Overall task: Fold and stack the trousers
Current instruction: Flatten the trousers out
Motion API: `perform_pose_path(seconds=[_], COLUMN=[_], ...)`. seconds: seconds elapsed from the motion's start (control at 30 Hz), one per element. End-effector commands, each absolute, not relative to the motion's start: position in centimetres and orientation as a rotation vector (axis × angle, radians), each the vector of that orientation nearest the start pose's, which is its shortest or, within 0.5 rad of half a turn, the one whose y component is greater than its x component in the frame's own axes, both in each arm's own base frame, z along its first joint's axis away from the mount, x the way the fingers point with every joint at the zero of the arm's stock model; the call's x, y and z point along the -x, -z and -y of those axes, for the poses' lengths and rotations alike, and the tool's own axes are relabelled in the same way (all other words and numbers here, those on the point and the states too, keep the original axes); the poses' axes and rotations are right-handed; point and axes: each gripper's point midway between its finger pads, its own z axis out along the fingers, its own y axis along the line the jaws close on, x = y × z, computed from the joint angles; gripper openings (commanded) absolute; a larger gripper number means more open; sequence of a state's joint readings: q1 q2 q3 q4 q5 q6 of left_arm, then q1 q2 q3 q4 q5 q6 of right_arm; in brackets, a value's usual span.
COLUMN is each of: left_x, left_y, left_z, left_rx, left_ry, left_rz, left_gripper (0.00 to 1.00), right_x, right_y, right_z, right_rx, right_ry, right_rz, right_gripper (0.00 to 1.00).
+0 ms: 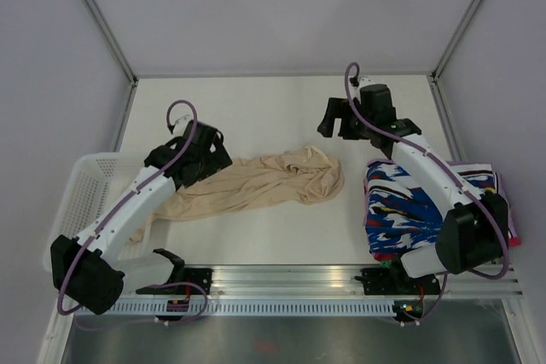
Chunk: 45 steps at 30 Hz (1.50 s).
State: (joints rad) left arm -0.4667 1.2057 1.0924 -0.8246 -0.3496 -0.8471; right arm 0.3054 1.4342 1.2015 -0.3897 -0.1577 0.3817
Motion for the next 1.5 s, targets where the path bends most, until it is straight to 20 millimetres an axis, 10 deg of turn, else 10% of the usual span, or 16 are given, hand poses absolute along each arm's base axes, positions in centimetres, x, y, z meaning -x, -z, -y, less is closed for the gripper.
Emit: perform_pose_path(seconds=[0.0, 0.3, 0.7, 0.9, 0.93, 1.0, 1.13, 1.23, 1.47], left_x=[-24.4, -21.7, -24.3, -26.1, -26.5, -27.4, -30.2, -34.4, -42.2], left_y=[-12.9, -6.3, -2.5, -2.2, -2.5, -3.5, -7.0, -14.5, -31.9], left_z=[10.5, 8.0, 8.6, 8.6, 8.6, 8.8, 10.0, 11.8, 17.9], left_rx=[0.703, 0.818, 0.887, 0.897, 0.899, 0.879, 0.741, 0.590, 0.231], left_ry=[0.160, -0.079, 0.022, 0.055, 0.057, 0.070, 0.118, 0.185, 0.371], left_rz=[-2.463, -2.549, -2.404, -2.312, -2.293, -2.265, -2.220, -2.107, -1.872], left_gripper=[1.00, 1.00, 0.94, 0.32, 0.23, 0.02, 0.02, 0.02, 0.02], right_x=[-37.2, -37.7, -37.9, -38.6, -38.6, -38.6, -39.0, -39.8, -44.4], right_y=[-15.9, -11.8, -7.7, -5.9, -5.7, -4.8, -3.5, -3.4, -9.8], right_z=[-17.9, -20.5, -19.4, -19.8, -19.8, -19.8, -19.5, -18.6, -11.1], right_rx=[0.145, 0.261, 0.283, 0.251, 0.253, 0.266, 0.268, 0.200, -0.202], right_ry=[-0.447, -0.264, -0.153, -0.164, -0.166, -0.160, -0.120, -0.059, -0.083], right_rz=[-2.303, -2.343, -2.403, -2.380, -2.383, -2.399, -2.416, -2.419, -2.301], right_gripper=[0.98, 0.98, 0.98, 0.84, 0.70, 0.59, 0.29, 0.00, 0.00])
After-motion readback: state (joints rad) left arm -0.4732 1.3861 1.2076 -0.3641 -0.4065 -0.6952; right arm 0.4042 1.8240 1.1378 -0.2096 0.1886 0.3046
